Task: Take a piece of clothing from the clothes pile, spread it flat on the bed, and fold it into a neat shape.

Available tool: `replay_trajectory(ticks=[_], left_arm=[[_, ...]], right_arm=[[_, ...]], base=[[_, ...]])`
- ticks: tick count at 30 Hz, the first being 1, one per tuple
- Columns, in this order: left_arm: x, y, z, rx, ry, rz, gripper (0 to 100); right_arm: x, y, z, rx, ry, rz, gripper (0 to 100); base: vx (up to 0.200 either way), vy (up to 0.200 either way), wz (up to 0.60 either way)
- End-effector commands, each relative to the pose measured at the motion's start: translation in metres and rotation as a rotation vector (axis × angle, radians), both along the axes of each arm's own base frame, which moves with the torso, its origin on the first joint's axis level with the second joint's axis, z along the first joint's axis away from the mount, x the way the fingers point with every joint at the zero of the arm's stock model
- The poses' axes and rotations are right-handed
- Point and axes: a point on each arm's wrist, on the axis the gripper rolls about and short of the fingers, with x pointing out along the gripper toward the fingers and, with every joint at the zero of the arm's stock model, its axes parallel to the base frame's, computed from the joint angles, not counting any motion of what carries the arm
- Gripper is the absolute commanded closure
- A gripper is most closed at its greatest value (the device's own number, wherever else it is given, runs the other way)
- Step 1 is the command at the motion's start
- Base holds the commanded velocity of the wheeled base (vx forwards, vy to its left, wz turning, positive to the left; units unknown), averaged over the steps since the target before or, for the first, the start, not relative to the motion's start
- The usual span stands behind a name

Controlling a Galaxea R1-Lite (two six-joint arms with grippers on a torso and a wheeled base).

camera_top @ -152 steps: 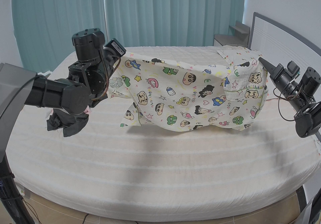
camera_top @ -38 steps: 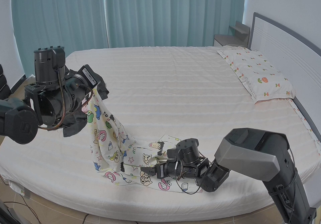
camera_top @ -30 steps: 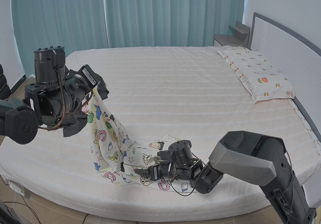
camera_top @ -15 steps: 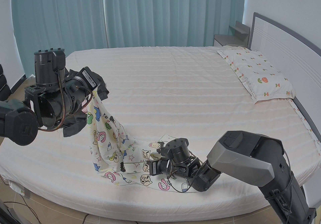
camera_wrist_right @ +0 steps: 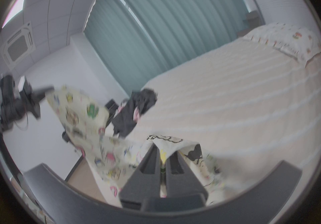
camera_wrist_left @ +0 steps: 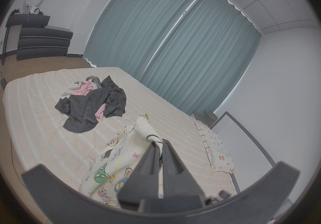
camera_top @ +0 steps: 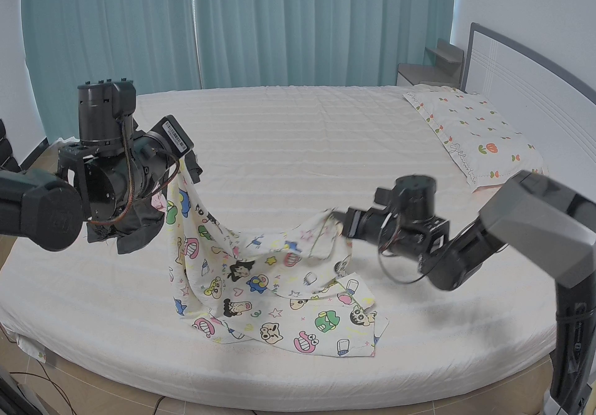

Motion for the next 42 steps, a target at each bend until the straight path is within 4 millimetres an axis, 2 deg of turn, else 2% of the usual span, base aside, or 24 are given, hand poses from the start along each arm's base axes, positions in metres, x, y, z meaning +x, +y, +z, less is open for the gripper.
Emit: replay_trajectory(ticks=[1, 2, 3, 4, 5, 7, 8, 9, 10, 13, 17, 29, 42], left_arm=[[0.020, -0.001, 0.025, -0.009, -0.039, 0.025, 100], [0.020, -0.001, 0.031, -0.014, -0.052, 0.025, 100], [0.020, -0.001, 0.031, -0.014, -0.052, 0.025, 100], [0.020, 0.000, 0.044, -0.024, -0.078, 0.025, 100], [0.019, 0.000, 0.048, -0.025, -0.085, 0.029, 100], [0.019, 0.000, 0.049, -0.025, -0.085, 0.029, 100], [0.018, 0.001, 0.062, -0.014, -0.115, 0.050, 100], [0.018, 0.001, 0.064, -0.011, -0.120, 0.052, 100], [0.016, 0.003, 0.073, 0.010, -0.147, 0.061, 100], [0.009, 0.005, 0.086, 0.021, -0.185, 0.062, 100], [0.003, 0.005, 0.095, 0.010, -0.213, 0.059, 100], [-0.002, 0.006, 0.099, -0.003, -0.223, 0.048, 100], [0.001, 0.004, 0.094, 0.004, -0.209, 0.044, 100]], right_arm=[[0.001, -0.082, 0.124, 0.156, -0.242, -0.166, 100], [0.002, -0.090, 0.135, 0.164, -0.272, -0.185, 100], [0.002, -0.090, 0.135, 0.164, -0.272, -0.185, 100], [-0.002, -0.103, 0.157, 0.182, -0.335, -0.211, 100], [-0.005, -0.107, 0.166, 0.190, -0.359, -0.217, 100], [-0.005, -0.107, 0.168, 0.191, -0.363, -0.218, 100], [-0.018, -0.114, 0.195, 0.212, -0.437, -0.225, 100], [-0.019, -0.114, 0.198, 0.213, -0.445, -0.225, 100], [-0.028, -0.117, 0.215, 0.229, -0.492, -0.223, 100], [-0.039, -0.118, 0.238, 0.247, -0.548, -0.222, 100], [-0.050, -0.121, 0.255, 0.252, -0.559, -0.227, 100], [-0.059, -0.128, 0.260, 0.248, -0.568, -0.239, 100], [-0.057, -0.128, 0.259, 0.245, -0.562, -0.237, 100]], base=[[0.000, 0.000, 0.00], [0.000, 0.000, 0.00], [0.000, 0.000, 0.00], [0.000, 0.000, 0.00], [0.000, 0.000, 0.00], [0.000, 0.000, 0.00], [0.000, 0.000, 0.00], [0.000, 0.000, 0.00], [0.000, 0.000, 0.00], [0.000, 0.000, 0.00], [0.000, 0.000, 0.00], [0.000, 0.000, 0.00], [0.200, 0.000, 0.00]])
